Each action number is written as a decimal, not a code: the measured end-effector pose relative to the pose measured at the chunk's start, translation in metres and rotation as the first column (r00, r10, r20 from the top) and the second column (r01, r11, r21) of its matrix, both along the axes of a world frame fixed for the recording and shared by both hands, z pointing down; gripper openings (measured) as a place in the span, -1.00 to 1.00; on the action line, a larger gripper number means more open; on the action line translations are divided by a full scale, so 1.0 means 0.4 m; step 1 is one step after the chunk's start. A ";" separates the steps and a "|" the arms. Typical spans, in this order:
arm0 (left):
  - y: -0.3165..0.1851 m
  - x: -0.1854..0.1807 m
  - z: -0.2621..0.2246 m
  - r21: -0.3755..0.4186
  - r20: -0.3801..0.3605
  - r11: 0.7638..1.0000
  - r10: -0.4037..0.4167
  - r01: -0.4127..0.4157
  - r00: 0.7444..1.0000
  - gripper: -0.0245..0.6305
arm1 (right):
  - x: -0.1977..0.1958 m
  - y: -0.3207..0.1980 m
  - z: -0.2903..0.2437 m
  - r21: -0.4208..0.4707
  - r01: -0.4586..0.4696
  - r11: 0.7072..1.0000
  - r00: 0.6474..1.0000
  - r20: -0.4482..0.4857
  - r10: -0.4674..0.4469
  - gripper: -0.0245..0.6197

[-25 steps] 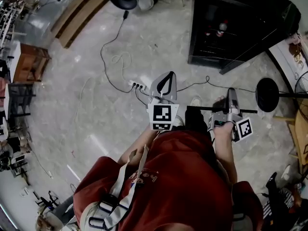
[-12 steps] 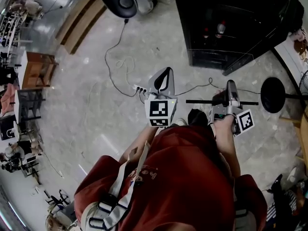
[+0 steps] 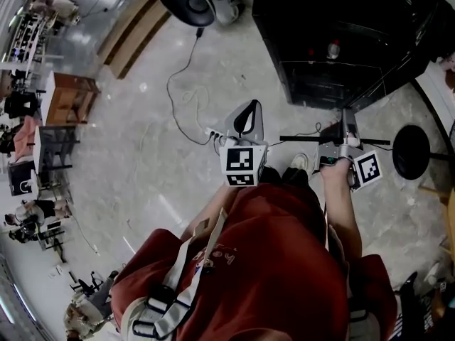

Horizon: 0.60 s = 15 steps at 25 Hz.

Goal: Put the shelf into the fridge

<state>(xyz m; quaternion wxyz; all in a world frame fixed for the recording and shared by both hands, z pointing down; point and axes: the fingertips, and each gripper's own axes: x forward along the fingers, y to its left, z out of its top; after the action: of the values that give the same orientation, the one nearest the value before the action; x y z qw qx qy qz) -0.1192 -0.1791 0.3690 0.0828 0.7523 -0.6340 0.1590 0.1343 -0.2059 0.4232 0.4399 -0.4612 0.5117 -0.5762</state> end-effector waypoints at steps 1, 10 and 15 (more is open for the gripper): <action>-0.002 0.004 0.000 -0.007 0.000 1.000 0.000 0.000 1.000 -0.91 | -0.005 -0.011 -0.003 0.004 0.002 1.000 1.000 -0.001 -0.002 -0.90; -0.043 0.022 0.021 -0.019 -0.009 1.000 0.014 -0.015 1.000 -0.91 | -0.010 -0.081 0.013 0.001 -0.021 1.000 1.000 0.002 0.021 -0.90; -0.090 0.008 0.034 -0.031 -0.023 0.999 0.041 -0.041 0.999 -0.91 | -0.017 -0.122 0.008 0.004 -0.045 0.999 0.999 -0.014 0.046 -0.90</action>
<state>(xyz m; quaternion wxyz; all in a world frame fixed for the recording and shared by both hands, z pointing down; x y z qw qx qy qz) -0.1158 -0.2150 0.3825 0.0983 0.7655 -0.6149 0.1621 0.1274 -0.2546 0.4265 0.4502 -0.4758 0.5053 -0.5618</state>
